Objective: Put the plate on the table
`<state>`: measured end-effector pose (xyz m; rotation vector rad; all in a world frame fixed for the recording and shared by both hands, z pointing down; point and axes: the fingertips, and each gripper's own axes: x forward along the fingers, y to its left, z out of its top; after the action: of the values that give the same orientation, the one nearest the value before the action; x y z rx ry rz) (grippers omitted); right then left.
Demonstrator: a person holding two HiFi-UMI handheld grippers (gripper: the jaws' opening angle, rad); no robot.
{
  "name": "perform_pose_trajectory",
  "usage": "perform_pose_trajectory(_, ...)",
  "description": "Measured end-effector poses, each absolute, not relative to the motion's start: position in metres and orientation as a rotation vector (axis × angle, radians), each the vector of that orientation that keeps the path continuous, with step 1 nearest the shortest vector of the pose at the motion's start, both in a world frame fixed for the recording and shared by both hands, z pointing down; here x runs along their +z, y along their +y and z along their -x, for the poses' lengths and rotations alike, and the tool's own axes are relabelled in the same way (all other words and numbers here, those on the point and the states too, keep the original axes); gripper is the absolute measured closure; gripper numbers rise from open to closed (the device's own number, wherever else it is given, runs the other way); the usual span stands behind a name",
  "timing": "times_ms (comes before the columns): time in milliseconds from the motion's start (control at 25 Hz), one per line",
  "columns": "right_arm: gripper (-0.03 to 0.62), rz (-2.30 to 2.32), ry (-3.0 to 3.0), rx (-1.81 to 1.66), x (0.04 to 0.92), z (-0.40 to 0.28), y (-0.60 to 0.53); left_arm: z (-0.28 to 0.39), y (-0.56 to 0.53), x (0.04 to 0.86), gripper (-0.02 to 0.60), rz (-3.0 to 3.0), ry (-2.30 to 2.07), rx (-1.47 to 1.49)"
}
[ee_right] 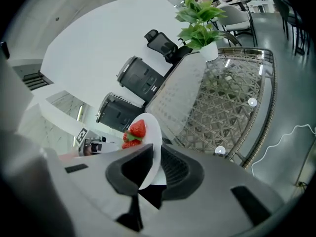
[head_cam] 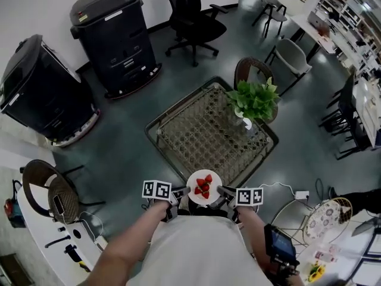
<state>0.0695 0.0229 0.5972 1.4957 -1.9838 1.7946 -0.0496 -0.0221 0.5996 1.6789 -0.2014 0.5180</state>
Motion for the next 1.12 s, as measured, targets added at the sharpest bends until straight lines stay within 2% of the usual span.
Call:
perform_pose_trajectory(560,0.553,-1.167,-1.913,1.885,0.672,-0.069,-0.02,0.055,-0.044,0.662,0.566,-1.559,-0.414,0.509)
perform_pose_trajectory(1120,0.553,-0.968,-1.908,1.81,0.728,-0.087,-0.088,0.041,-0.089,0.723,0.566,-1.498,-0.589,0.39)
